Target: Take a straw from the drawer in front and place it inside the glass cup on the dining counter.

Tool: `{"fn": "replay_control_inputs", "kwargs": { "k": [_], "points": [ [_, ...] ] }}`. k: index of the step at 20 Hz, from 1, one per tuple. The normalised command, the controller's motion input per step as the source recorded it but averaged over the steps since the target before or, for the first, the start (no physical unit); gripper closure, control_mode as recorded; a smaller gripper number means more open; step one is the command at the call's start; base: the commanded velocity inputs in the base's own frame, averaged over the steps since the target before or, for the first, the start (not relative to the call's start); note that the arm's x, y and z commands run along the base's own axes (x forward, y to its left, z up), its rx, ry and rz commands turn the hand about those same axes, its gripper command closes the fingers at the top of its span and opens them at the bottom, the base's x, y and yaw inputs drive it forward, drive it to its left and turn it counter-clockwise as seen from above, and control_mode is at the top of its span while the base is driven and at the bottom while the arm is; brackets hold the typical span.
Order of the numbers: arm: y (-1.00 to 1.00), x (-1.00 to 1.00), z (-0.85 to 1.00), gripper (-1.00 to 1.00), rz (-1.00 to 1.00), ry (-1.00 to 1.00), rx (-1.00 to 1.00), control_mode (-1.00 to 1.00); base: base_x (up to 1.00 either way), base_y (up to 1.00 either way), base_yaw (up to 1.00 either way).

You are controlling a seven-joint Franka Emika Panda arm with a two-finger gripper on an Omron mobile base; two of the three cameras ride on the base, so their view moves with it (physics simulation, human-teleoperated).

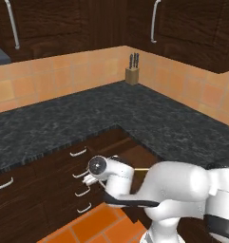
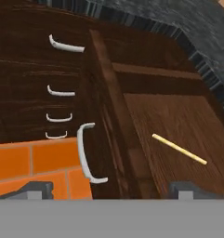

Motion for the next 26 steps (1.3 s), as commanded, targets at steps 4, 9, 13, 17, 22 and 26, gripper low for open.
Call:
{"fn": "replay_control_inputs", "kwargs": {
  "k": [4, 9, 13, 17, 22, 26],
  "points": [
    [-0.41, 0.07, 1.00, -1.00, 0.00, 0.07, 0.29, -1.00, 0.00, 0.00, 0.00],
    [-0.53, 0.17, 0.58, -1.00, -0.01, 0.26, 0.12, -1.00, 0.00, 0.00, 0.00],
    [-0.35, 0.32, -0.03, -1.00, 0.00, 0.28, -0.01, -1.00, 0.00, 0.00, 0.00],
    [-0.26, 0.35, -0.26, -1.00, 0.00, 0.14, -0.09, -1.00, 0.00, 0.00, 0.00],
    [-0.04, 0.28, -0.65, -1.00, -0.01, 0.01, -0.23, -1.00, 0.00, 0.00, 0.00],
    [-0.34, 0.31, -0.33, -1.00, 0.00, 0.07, -0.03, -1.00, 0.00, 0.00, 0.00]
  ]
}}
